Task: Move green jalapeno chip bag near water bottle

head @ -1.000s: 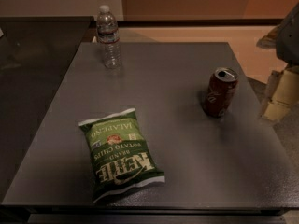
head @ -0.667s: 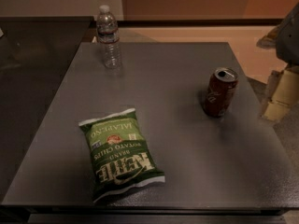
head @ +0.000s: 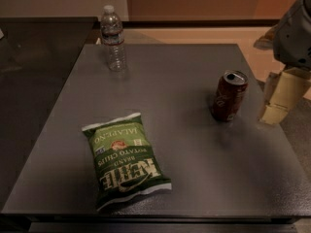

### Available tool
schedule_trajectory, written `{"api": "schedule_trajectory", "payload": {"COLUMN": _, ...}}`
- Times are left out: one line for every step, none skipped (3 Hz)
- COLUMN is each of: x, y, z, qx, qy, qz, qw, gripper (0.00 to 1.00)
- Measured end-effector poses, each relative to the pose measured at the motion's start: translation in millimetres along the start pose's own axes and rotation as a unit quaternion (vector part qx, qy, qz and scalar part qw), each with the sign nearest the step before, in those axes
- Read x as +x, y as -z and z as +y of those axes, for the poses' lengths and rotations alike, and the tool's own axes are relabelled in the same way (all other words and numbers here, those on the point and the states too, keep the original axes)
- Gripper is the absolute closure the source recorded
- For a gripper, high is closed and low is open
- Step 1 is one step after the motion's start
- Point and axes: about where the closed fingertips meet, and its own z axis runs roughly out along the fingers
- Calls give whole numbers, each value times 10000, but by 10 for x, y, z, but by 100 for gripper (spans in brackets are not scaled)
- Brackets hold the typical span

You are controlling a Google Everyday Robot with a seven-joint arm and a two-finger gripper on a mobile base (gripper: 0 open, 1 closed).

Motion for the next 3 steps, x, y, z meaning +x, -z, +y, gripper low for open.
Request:
{"api": "schedule_trajectory", "payload": {"x": -364, "y": -143, "z": 163, "qx": -240, "qy": 316, "qz": -175, "qw": 9991, "gripper": 0}}
{"api": "schedule_trajectory", "payload": {"x": -777, "y": -371, "z": 414, "qx": -588, "qy": 658, "qz": -312, "qw": 9956, "gripper": 0}}
{"api": "schedule_trajectory", "payload": {"x": -1123, "y": -663, "z": 686, "qx": -956, "qy": 812, "qz": -373, "qw": 9914, "gripper": 0}}
